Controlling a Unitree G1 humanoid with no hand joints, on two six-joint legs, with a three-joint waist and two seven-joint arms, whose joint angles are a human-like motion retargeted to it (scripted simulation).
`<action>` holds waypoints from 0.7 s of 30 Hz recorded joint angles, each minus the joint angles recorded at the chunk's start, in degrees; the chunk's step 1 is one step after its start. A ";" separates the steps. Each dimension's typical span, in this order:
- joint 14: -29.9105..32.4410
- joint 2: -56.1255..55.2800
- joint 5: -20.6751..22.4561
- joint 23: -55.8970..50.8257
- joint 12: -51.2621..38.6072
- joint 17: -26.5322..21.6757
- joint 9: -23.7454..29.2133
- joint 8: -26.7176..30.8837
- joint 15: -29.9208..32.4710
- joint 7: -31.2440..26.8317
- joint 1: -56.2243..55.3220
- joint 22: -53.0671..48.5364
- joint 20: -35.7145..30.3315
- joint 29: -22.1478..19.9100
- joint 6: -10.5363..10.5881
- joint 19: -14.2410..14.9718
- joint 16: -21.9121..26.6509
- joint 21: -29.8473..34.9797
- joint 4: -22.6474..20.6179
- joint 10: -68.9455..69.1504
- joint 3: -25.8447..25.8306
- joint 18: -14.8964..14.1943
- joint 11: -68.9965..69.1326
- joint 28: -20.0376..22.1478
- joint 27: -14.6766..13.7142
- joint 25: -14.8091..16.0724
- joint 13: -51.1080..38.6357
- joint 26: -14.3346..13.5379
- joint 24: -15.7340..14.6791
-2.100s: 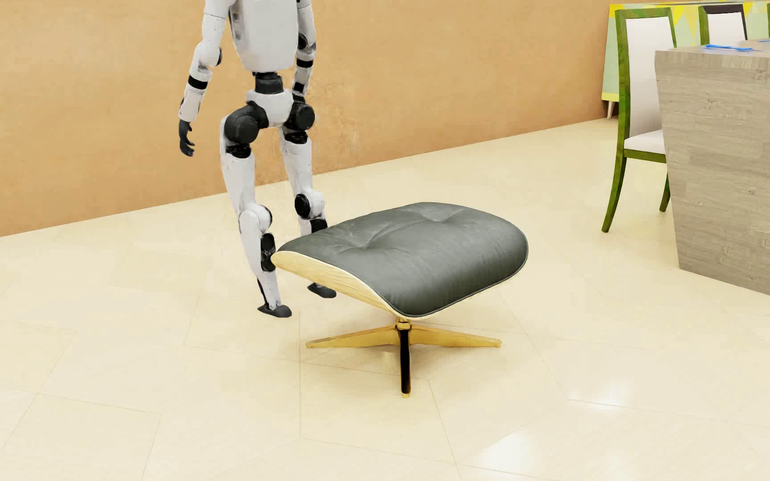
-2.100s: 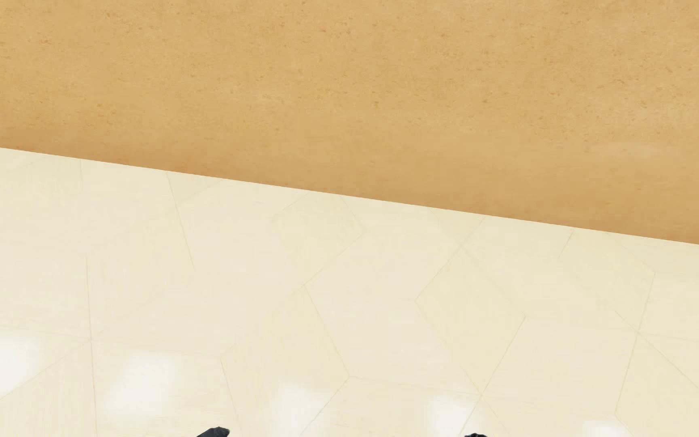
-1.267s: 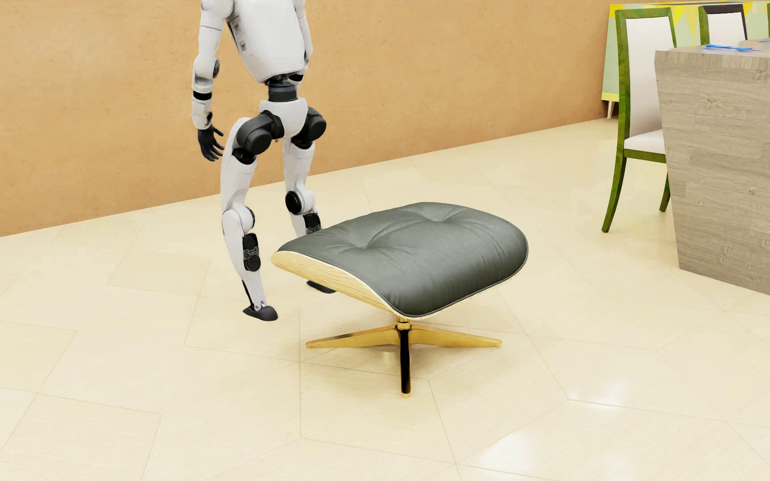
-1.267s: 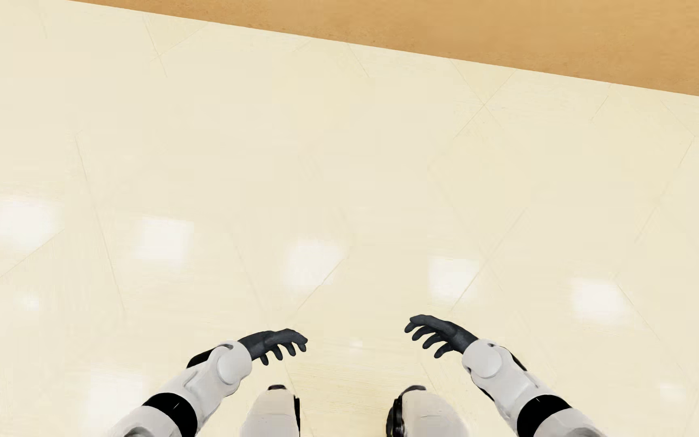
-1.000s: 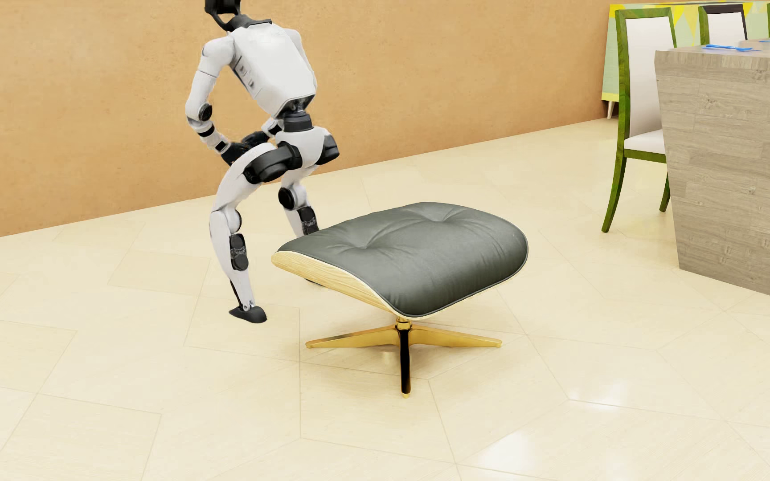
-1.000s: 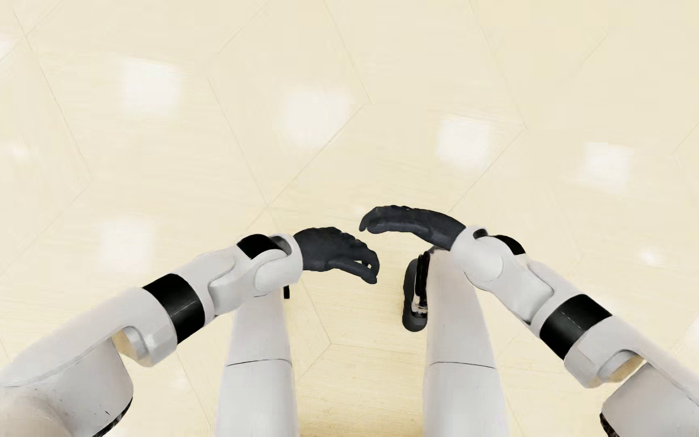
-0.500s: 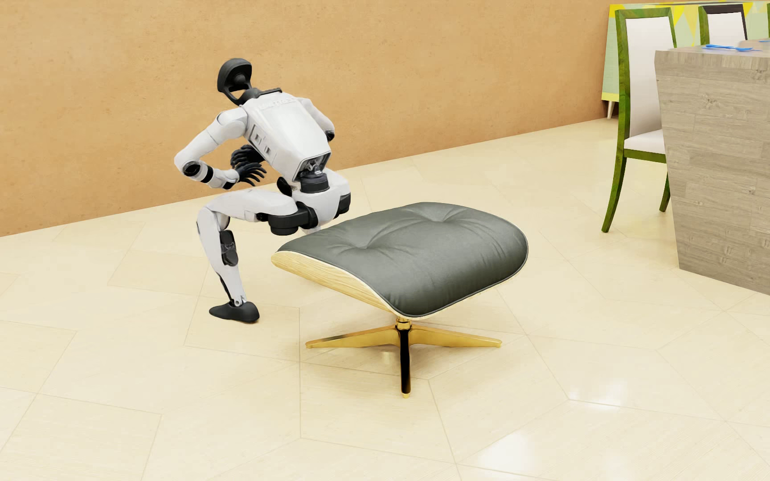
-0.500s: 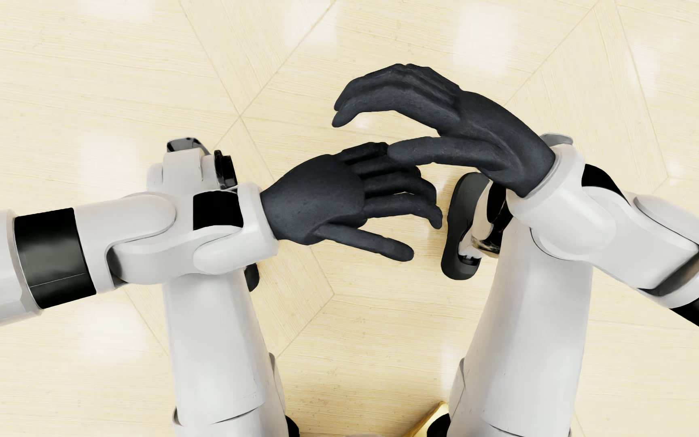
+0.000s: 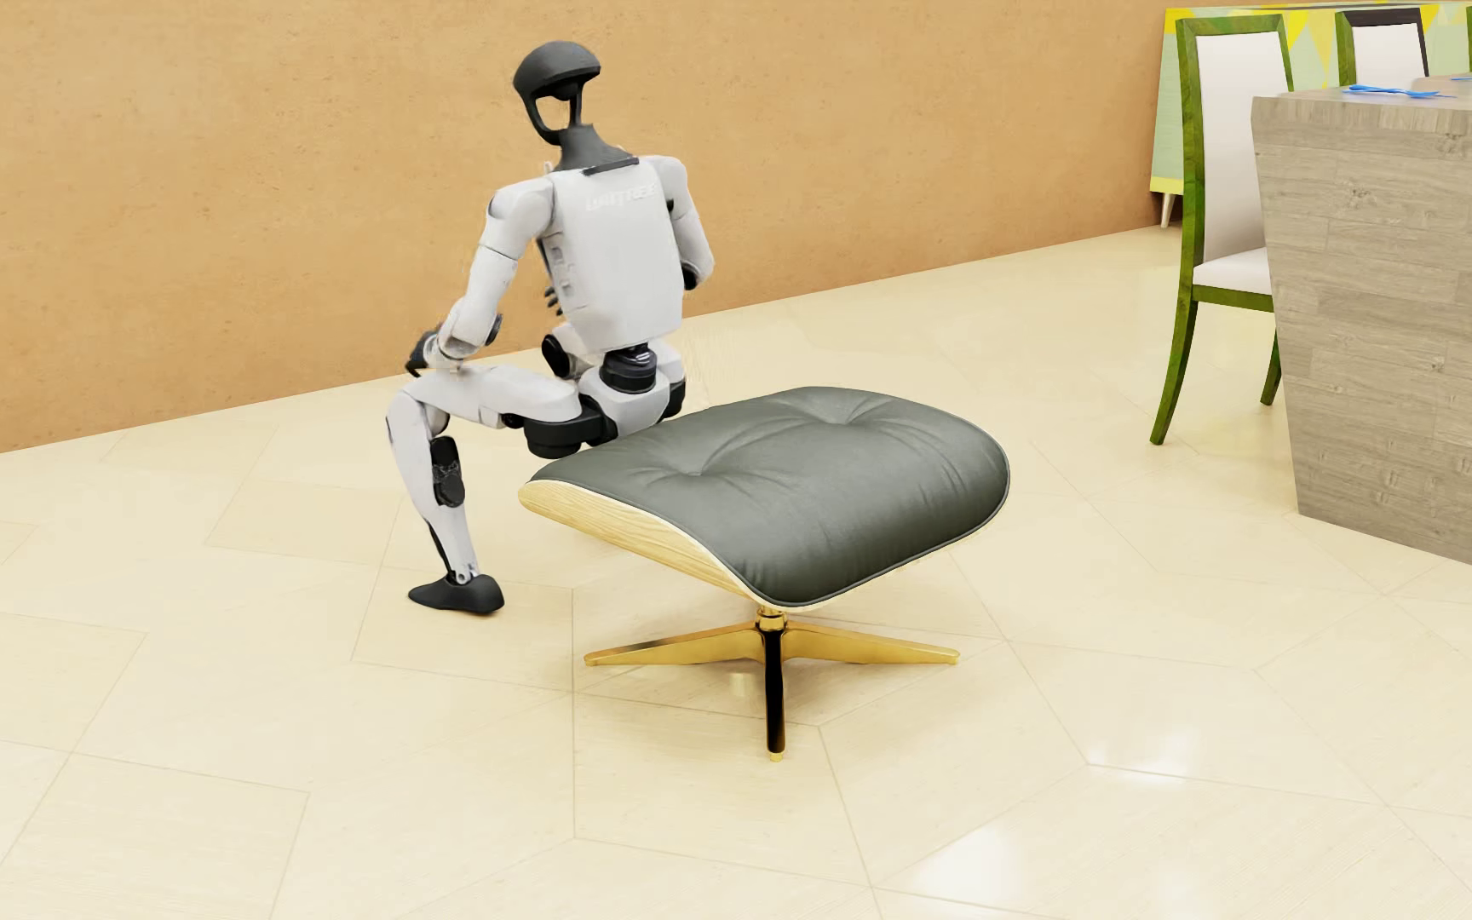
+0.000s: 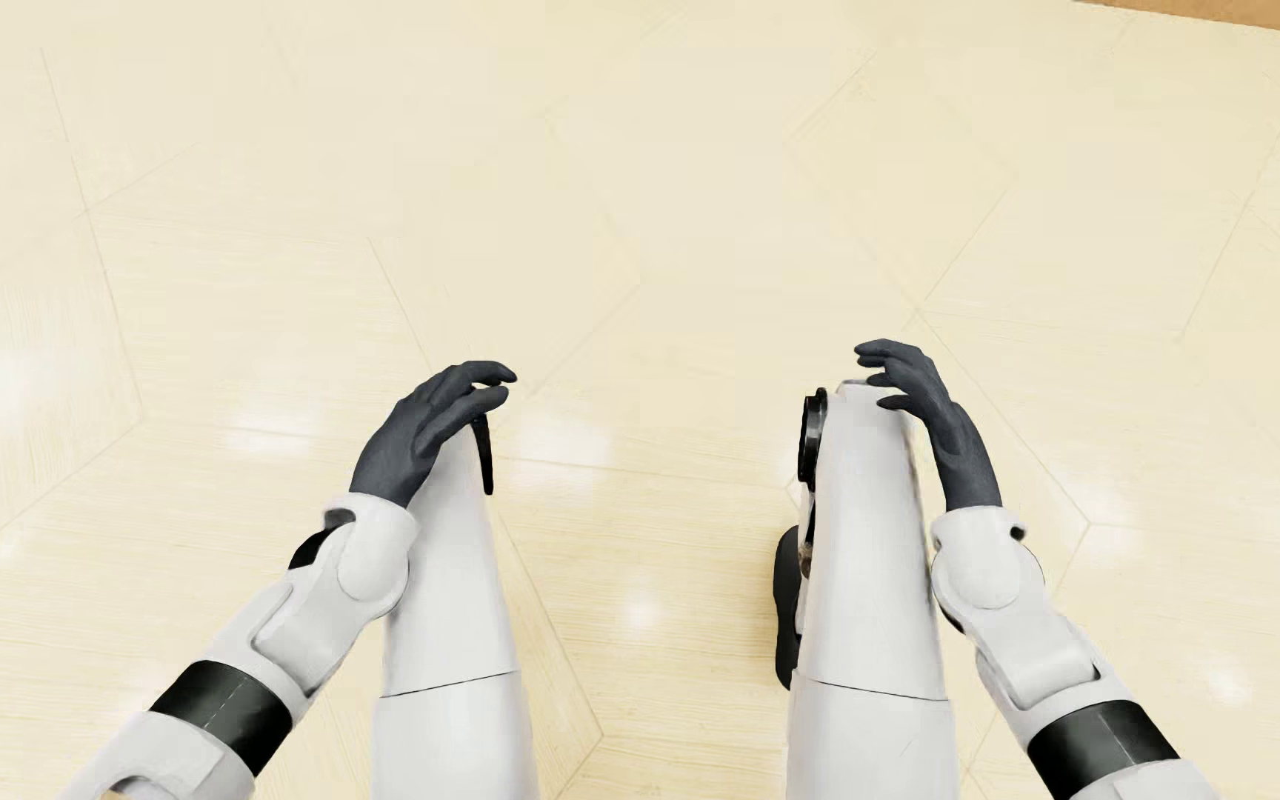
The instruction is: Rest on the dark chair
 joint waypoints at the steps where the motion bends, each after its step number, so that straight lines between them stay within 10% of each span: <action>1: 0.33 0.91 0.31 4.89 2.24 2.07 -0.52 0.01 0.27 0.05 0.97 4.14 2.45 -1.50 -0.21 -0.40 -2.14 -1.18 -0.01 -0.30 -0.11 -0.14 -0.17 1.00 1.05 2.22 1.68 1.71 -2.71; 5: 0.87 4.91 1.25 32.79 5.26 4.62 -2.19 -0.77 0.16 1.07 4.73 29.70 8.39 13.23 -0.77 -2.93 -7.28 -1.83 -0.01 -0.99 -0.02 0.01 -0.40 -10.51 9.66 1.26 4.09 9.25 -11.06; 9: 0.83 6.95 1.65 49.53 12.57 7.60 -3.89 -1.27 -0.12 1.71 7.07 43.93 9.29 31.53 -1.41 -4.16 -7.26 4.46 0.36 -1.25 -0.13 0.01 -0.24 -27.02 8.97 -18.94 6.76 8.72 1.31; 15: 0.59 8.13 1.40 44.40 27.17 9.95 -5.68 -1.46 0.11 1.67 8.15 40.12 15.69 30.93 -1.53 -2.96 -11.01 -1.43 0.97 -1.22 -0.20 0.41 -0.69 -32.09 8.29 -13.67 17.38 5.54 3.97; 21: 0.56 9.69 1.54 42.75 22.87 11.47 -5.81 -1.69 0.25 1.80 9.54 38.18 11.42 27.00 -1.82 -2.95 -9.88 1.68 1.31 -1.30 -0.04 0.63 -1.03 -31.47 8.06 -12.28 12.84 4.74 4.94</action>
